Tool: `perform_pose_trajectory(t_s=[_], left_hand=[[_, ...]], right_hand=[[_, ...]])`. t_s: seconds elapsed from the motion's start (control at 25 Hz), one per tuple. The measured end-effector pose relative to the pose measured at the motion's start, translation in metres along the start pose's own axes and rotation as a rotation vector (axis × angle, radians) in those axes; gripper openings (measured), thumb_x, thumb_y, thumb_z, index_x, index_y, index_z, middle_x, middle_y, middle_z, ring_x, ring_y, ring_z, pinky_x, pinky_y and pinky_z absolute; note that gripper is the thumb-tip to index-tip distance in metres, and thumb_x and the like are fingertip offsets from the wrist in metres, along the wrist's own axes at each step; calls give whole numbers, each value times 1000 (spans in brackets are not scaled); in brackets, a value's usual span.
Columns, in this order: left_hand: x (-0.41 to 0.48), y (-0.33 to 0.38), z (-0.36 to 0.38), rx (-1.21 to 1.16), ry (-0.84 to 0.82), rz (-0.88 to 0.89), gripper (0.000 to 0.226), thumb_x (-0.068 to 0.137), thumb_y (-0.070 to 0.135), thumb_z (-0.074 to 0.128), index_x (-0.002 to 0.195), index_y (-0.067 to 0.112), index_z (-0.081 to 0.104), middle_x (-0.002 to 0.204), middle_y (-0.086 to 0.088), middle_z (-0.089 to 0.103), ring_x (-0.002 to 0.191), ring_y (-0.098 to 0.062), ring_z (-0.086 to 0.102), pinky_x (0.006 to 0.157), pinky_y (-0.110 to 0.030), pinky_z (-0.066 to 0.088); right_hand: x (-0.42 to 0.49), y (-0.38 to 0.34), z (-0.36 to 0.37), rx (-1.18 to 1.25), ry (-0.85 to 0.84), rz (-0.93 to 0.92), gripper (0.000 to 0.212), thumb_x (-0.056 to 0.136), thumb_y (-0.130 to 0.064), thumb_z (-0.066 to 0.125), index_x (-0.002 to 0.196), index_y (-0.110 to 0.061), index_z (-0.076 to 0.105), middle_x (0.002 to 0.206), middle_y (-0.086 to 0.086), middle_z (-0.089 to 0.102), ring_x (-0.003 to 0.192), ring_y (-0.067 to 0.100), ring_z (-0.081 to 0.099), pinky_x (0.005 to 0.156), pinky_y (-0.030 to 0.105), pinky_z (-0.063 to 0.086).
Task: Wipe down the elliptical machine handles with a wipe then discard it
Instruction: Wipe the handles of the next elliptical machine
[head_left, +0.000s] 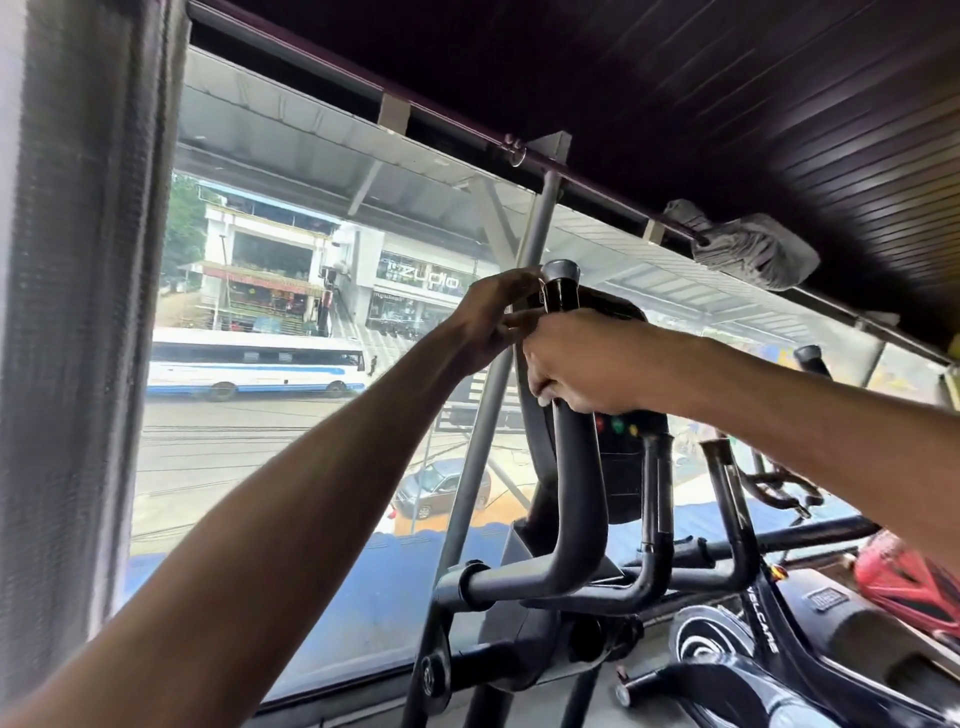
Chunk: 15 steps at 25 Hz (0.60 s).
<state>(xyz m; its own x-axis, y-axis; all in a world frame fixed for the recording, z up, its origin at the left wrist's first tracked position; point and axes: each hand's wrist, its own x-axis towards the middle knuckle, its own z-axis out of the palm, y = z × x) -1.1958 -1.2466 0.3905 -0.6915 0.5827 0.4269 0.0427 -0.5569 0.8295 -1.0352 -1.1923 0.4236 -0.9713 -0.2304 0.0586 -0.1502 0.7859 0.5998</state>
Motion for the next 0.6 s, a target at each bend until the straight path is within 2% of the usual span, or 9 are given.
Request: perform_pose_trajectory(t_s=[0.08, 0.16, 0.28, 0.36, 0.44, 0.52, 0.6], left_hand=[[0, -2, 1, -10, -30, 16, 36, 99, 14, 55, 132, 6, 65, 123, -10, 66, 91, -28, 66, 76, -30, 52], [-2, -6, 2, -28, -42, 30, 32, 98, 14, 58, 129, 10, 67, 117, -6, 68, 89, -24, 69, 76, -27, 54], [-5, -12, 3, -48, -69, 9, 20, 99, 15, 59, 117, 15, 67, 111, -3, 70, 78, -19, 68, 69, -23, 54], [-7, -15, 3, -39, -89, -14, 14, 100, 19, 59, 106, 14, 71, 102, 0, 74, 79, -19, 68, 74, -28, 55], [-8, -16, 3, -30, -91, -26, 16, 101, 20, 58, 98, 15, 73, 92, 1, 75, 78, -17, 70, 76, -30, 55], [-11, -16, 5, -37, -90, -34, 17, 102, 18, 56, 99, 15, 73, 94, -1, 74, 77, -16, 69, 76, -30, 55], [-12, -17, 4, -58, -92, -37, 18, 102, 14, 53, 104, 13, 71, 97, -2, 73, 76, -16, 69, 76, -30, 57]], right_hand=[[-3, -2, 5, 121, -60, -53, 5, 88, -26, 73, 90, -26, 77, 84, -12, 72, 76, 9, 69, 74, 34, 59], [-5, 0, 13, 205, 24, -9, 7, 89, -27, 74, 94, -27, 79, 89, -11, 73, 83, 9, 70, 80, 37, 59], [-21, 3, 21, 186, 236, -29, 11, 90, -23, 73, 97, -20, 81, 94, -7, 73, 91, 13, 67, 86, 31, 54], [-37, -4, 29, 166, 249, -103, 10, 89, -22, 75, 96, -20, 82, 93, -9, 72, 92, 10, 64, 84, 25, 49], [-48, -8, 41, 162, 346, -120, 10, 85, -20, 79, 94, -20, 82, 92, -9, 71, 89, 9, 62, 81, 23, 49], [-54, -6, 49, 195, 462, -99, 12, 82, -18, 82, 95, -19, 82, 93, -7, 71, 86, 11, 63, 81, 22, 50], [-59, -7, 53, 213, 467, -106, 12, 84, -18, 81, 96, -18, 82, 95, -7, 70, 87, 10, 63, 83, 23, 53]])
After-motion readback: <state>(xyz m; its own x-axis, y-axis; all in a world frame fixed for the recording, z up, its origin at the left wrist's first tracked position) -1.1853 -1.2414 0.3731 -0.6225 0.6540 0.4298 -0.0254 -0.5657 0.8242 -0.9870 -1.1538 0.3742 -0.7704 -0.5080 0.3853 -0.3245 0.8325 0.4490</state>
